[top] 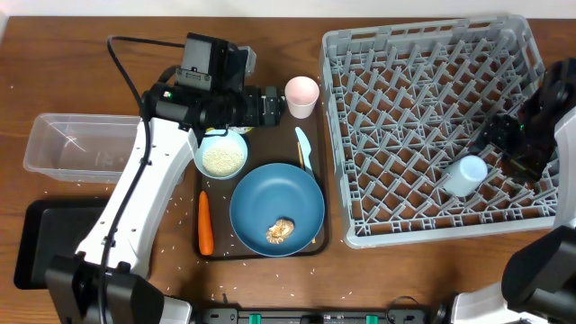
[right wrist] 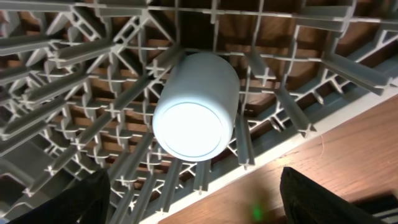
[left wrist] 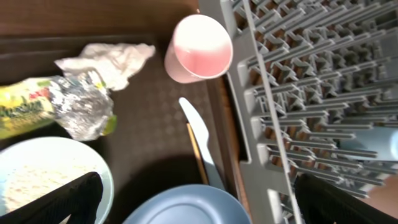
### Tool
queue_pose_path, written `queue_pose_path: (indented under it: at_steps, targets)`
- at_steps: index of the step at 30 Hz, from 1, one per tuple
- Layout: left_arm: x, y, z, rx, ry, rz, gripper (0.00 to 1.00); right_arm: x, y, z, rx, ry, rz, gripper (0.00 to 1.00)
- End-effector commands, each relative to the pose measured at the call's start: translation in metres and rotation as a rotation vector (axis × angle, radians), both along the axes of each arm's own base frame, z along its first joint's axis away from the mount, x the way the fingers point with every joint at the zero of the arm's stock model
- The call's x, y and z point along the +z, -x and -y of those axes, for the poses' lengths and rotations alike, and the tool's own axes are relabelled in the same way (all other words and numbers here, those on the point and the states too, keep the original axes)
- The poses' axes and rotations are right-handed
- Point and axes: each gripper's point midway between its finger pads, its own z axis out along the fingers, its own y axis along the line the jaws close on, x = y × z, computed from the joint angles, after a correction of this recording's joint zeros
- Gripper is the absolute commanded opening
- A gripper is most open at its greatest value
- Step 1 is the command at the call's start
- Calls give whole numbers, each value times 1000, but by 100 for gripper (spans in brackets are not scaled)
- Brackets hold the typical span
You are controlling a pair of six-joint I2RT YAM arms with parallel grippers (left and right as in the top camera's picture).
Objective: Sort waste into correct bins and load items into the dishwasher rack
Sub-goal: 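Place the blue cup upside down in the dish rack with right gripper, then reach the left gripper to the pink cup and grasp it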
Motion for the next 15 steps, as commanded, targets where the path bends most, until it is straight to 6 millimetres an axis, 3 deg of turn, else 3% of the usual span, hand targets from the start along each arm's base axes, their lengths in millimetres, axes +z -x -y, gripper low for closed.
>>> queue_pose_path:
  at_steps: [1, 3, 5, 9, 12, 15]
  targets:
    - [8, -10, -4, -22, -55, 83, 93, 28, -7, -10, 34, -37, 129, 80]
    - [11, -19, 5, -66, -64, 139, 77, 45, -13, -18, 55, -64, 215, 81]
    - [6, -27, 16, -109, -90, 180, 74, 65, -18, -26, 80, -86, 314, 82]
    - [-26, -48, 31, -114, -175, 194, 71, 101, -18, -38, 110, -102, 462, 85]
    - [-54, -66, 40, -106, -216, 197, 56, 117, -11, -42, 117, -86, 512, 87]
    - [-73, -84, 47, -99, -208, 219, 54, 123, -3, -44, 119, -82, 522, 88]
